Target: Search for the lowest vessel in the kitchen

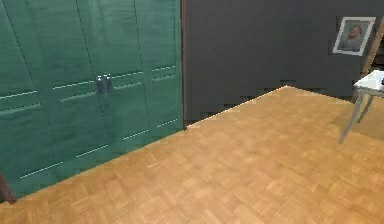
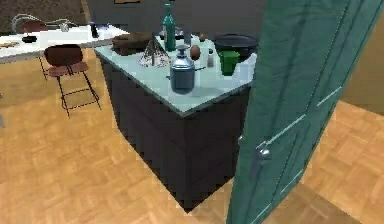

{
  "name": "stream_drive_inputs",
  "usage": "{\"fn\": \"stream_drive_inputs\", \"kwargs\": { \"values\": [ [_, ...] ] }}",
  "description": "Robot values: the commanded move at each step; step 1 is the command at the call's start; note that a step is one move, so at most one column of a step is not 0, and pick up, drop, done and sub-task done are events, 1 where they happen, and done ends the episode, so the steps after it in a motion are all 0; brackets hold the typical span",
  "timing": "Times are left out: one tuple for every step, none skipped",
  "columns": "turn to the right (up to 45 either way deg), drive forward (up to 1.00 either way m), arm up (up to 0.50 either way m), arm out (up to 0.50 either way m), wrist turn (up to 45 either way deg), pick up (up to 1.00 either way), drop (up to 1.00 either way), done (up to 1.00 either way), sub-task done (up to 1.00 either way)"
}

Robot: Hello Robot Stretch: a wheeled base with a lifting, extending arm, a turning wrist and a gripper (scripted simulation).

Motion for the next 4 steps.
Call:
{"fn": "stream_drive_inputs", "kwargs": {
  "values": [
    [45.0, 0.0, 0.0, 0.0, 0.0, 0.0, 0.0, 0.0, 0.0],
    [6.0, 0.0, 0.0, 0.0, 0.0, 0.0, 0.0, 0.0, 0.0],
    [0.0, 0.4, 0.0, 0.0, 0.0, 0.0, 0.0, 0.0, 0.0],
    [-21.0, 0.0, 0.0, 0.0, 0.0, 0.0, 0.0, 0.0, 0.0]
  ]
}}
